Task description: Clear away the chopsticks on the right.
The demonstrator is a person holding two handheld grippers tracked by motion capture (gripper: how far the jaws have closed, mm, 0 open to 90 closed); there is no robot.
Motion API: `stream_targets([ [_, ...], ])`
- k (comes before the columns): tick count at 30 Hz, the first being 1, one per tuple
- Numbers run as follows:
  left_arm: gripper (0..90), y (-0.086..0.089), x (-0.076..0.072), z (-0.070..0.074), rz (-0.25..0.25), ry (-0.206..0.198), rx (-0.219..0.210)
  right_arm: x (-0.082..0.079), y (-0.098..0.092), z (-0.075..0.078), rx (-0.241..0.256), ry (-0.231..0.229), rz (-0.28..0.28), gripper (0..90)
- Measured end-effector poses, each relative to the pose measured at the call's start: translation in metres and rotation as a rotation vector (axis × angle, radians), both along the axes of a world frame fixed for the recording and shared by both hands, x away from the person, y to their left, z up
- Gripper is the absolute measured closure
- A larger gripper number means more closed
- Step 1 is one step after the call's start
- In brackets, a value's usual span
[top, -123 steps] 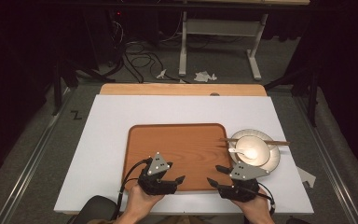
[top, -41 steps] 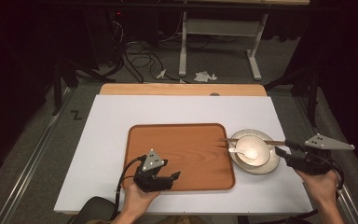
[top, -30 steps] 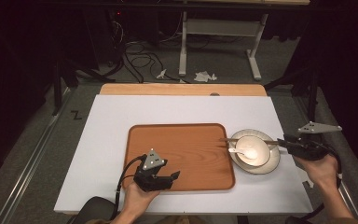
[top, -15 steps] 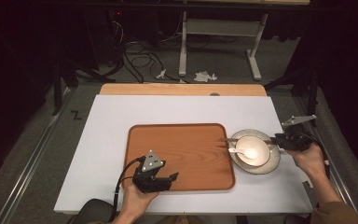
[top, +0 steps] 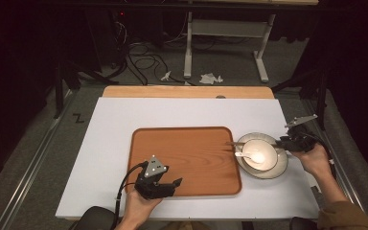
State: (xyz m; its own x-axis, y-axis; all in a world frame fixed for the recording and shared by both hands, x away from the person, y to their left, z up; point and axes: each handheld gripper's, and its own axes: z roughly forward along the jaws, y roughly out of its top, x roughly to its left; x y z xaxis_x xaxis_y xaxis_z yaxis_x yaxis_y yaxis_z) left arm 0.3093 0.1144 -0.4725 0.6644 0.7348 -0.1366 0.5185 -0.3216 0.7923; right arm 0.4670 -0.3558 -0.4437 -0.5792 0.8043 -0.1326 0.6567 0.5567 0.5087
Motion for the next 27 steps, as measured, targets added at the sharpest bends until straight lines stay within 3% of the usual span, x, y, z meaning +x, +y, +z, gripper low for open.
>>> stream_targets([
  [14, 35.8, 0.000, 0.000, -0.001, 0.002, 0.001, 0.007, 0.005, -0.002, -0.002, 0.018, 0.028, -0.007, 70.3],
  [27, 36.0, 0.000, 0.001, -0.002, 0.018, 0.013, 0.017, 0.012, 0.006, -0.001, -0.013, 0.064, 0.027, 69.5],
])
